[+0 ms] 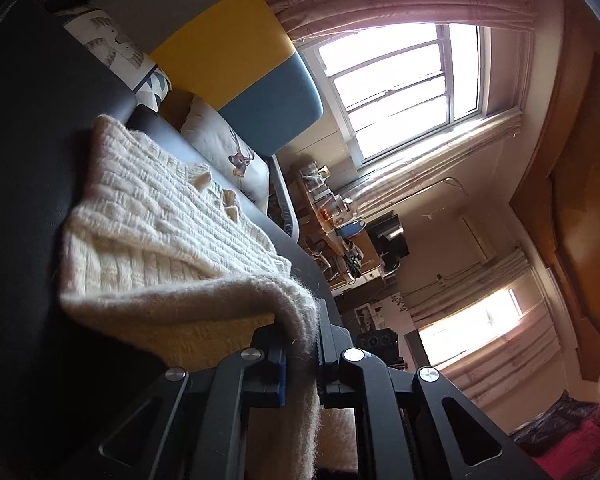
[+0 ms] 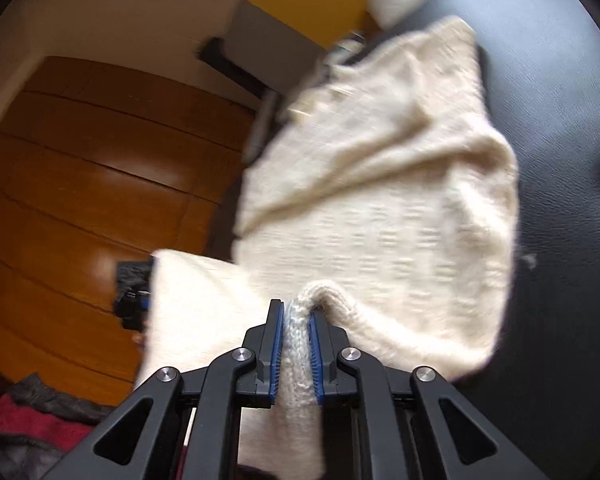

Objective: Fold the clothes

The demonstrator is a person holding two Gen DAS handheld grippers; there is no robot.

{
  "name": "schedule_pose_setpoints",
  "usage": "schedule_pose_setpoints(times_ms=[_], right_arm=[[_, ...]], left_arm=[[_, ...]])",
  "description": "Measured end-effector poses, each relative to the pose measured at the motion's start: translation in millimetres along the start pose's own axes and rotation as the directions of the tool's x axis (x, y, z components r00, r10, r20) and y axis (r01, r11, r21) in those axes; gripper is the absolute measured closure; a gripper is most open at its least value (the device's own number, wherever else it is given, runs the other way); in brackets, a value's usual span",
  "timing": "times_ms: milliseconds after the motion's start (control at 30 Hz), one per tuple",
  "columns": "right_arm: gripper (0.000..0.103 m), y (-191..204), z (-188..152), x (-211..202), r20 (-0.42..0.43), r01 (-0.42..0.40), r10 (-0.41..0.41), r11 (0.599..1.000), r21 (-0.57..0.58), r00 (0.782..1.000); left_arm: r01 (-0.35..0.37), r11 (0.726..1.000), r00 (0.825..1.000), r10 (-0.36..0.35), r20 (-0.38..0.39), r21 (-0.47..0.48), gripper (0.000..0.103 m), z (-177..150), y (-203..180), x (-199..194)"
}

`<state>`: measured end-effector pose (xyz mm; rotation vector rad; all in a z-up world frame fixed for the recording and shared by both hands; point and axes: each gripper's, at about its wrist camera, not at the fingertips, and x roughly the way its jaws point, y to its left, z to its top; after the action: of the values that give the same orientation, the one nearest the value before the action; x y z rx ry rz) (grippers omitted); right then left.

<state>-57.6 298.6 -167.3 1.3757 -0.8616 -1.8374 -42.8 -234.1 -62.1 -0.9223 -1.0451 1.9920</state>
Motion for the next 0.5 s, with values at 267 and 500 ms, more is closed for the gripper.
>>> schedule_pose_setpoints(times_ms=[267, 500], right_arm=[[0.075, -17.5, -52.7, -7.5, -0.122, -0.059, 0.08, 0.983, 0.172, 0.989], [0.07, -9.0, -93.9, 4.1, -0.053, -0.036, 0.044, 0.99, 0.138, 0.998]], left_arm=[[-0.071, 0.997, 0.994, 0.069, -0.087, -0.017, 0.093, -24.4, 20.6, 13.5], [-0.125, 0.99, 0.987, 0.117, -0.108, -0.071, 0.092, -64.6, 32.8, 3.0]])
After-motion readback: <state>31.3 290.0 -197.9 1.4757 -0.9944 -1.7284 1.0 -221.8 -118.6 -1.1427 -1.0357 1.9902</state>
